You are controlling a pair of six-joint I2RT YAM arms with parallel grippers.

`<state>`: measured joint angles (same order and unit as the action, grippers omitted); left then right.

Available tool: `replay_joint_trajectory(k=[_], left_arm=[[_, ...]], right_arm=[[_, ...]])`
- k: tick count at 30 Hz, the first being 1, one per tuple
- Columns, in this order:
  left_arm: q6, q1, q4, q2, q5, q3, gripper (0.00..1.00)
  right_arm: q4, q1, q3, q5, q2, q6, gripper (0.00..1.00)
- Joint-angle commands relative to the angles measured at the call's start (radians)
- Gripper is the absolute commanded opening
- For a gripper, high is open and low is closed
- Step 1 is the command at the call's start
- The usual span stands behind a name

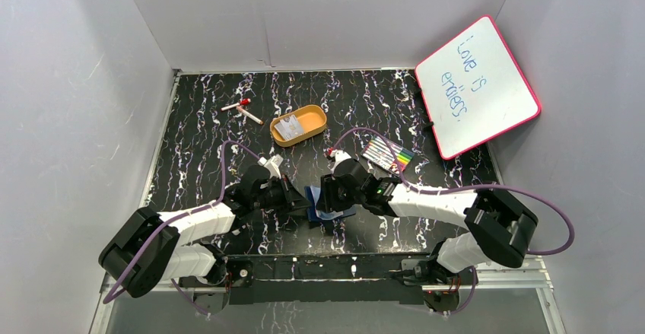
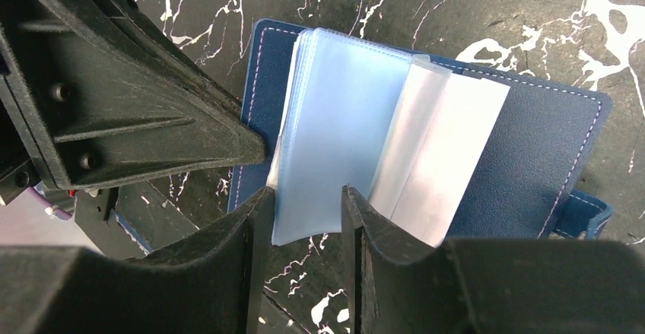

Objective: Put the credit cards into the card holder
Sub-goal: Open the card holder at the center of the board.

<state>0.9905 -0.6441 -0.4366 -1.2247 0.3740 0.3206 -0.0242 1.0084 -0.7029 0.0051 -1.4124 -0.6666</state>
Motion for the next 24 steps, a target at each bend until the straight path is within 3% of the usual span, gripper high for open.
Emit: replay_joint_trajectory(k=[1, 8, 14, 20, 24], left_arm=[[-0.014, 0.001, 0.011, 0.008, 0.008, 0.031, 0.0], [-0.013, 0.001, 0.012, 0.01, 0.004, 0.029, 0.0], [-0.011, 0.001, 0.013, 0.016, 0.002, 0.023, 0.0], [-0.027, 0.001, 0.053, 0.037, -0.022, 0.033, 0.0], [-0.061, 0.001, 0.173, 0.079, -0.098, 0.062, 0.02]], right_arm=[[-0.021, -0.002, 0.011, 0.014, 0.032, 0.005, 0.44], [-0.026, -0.002, 0.024, 0.013, 0.052, 0.006, 0.3], [-0.025, -0.002, 0.036, 0.014, 0.062, -0.001, 0.0], [-0.008, -0.004, 0.06, 0.057, 0.094, -0.015, 0.0], [-0.002, -0.006, 0.082, 0.074, 0.107, -0.035, 0.0]])
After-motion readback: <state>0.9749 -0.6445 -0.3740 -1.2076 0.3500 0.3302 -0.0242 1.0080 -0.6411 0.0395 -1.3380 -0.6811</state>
